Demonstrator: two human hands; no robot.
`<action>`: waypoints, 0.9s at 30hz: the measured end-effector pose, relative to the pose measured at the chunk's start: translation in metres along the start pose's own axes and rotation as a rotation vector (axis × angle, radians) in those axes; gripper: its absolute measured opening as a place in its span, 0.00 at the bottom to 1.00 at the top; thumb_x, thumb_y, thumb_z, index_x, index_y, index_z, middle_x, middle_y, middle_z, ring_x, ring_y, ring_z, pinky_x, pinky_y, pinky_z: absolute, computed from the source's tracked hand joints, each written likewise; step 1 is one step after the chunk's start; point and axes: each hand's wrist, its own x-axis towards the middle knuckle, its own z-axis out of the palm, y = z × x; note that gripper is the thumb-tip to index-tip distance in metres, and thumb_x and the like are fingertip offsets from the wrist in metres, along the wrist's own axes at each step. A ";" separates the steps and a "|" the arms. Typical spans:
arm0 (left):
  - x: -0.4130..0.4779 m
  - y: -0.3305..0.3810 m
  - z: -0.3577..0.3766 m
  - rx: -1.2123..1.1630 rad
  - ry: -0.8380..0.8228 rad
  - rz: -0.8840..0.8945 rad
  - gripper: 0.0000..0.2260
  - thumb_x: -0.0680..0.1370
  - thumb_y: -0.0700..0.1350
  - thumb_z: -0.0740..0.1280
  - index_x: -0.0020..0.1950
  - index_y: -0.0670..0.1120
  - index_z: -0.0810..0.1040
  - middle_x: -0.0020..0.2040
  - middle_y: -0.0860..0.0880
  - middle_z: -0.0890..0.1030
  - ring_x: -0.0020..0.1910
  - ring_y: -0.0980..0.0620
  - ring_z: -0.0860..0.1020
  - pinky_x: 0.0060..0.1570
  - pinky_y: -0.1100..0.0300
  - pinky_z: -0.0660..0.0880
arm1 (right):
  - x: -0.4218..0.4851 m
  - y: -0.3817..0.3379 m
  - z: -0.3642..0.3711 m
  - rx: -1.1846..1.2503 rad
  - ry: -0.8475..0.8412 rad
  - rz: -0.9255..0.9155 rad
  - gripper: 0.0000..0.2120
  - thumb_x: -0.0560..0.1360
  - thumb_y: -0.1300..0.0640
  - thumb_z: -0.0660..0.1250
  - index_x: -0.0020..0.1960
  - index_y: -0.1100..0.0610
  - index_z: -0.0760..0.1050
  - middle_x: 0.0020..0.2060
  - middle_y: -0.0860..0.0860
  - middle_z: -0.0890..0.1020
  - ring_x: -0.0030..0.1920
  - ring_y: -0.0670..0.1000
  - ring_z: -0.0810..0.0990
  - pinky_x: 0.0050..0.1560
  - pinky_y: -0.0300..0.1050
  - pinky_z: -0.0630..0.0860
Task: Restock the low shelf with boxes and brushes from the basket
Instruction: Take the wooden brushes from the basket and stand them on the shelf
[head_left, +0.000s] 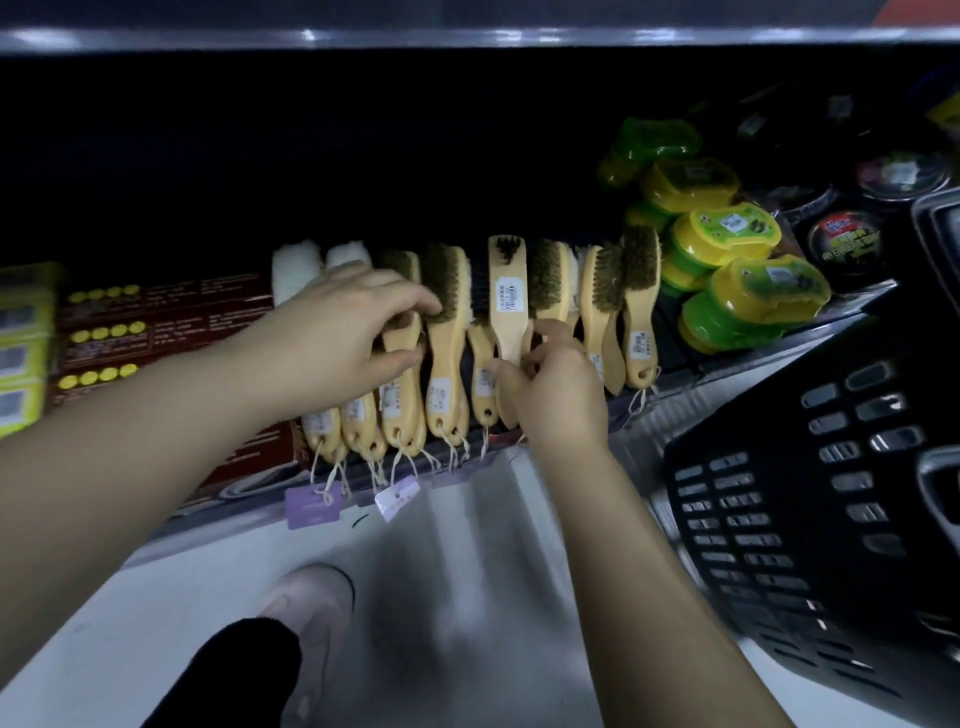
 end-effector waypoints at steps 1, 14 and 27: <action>-0.013 -0.003 -0.003 -0.019 -0.004 -0.023 0.20 0.74 0.51 0.67 0.65 0.52 0.72 0.60 0.53 0.75 0.61 0.53 0.69 0.59 0.61 0.62 | -0.002 -0.003 -0.001 0.008 0.022 0.001 0.24 0.72 0.49 0.70 0.65 0.54 0.68 0.54 0.50 0.77 0.49 0.53 0.77 0.43 0.46 0.75; -0.171 -0.055 -0.019 0.044 -0.174 -0.499 0.37 0.74 0.54 0.69 0.77 0.49 0.55 0.77 0.52 0.54 0.74 0.52 0.57 0.70 0.63 0.55 | -0.105 -0.094 0.073 0.143 -0.434 -0.198 0.12 0.76 0.54 0.65 0.59 0.53 0.74 0.53 0.49 0.79 0.51 0.50 0.79 0.51 0.44 0.75; -0.189 -0.076 -0.013 0.105 -0.098 -0.419 0.32 0.77 0.48 0.66 0.77 0.48 0.54 0.78 0.51 0.55 0.76 0.53 0.53 0.71 0.65 0.47 | -0.116 -0.128 0.082 0.024 -0.222 -0.262 0.21 0.75 0.55 0.66 0.67 0.55 0.67 0.60 0.50 0.70 0.61 0.49 0.69 0.57 0.37 0.65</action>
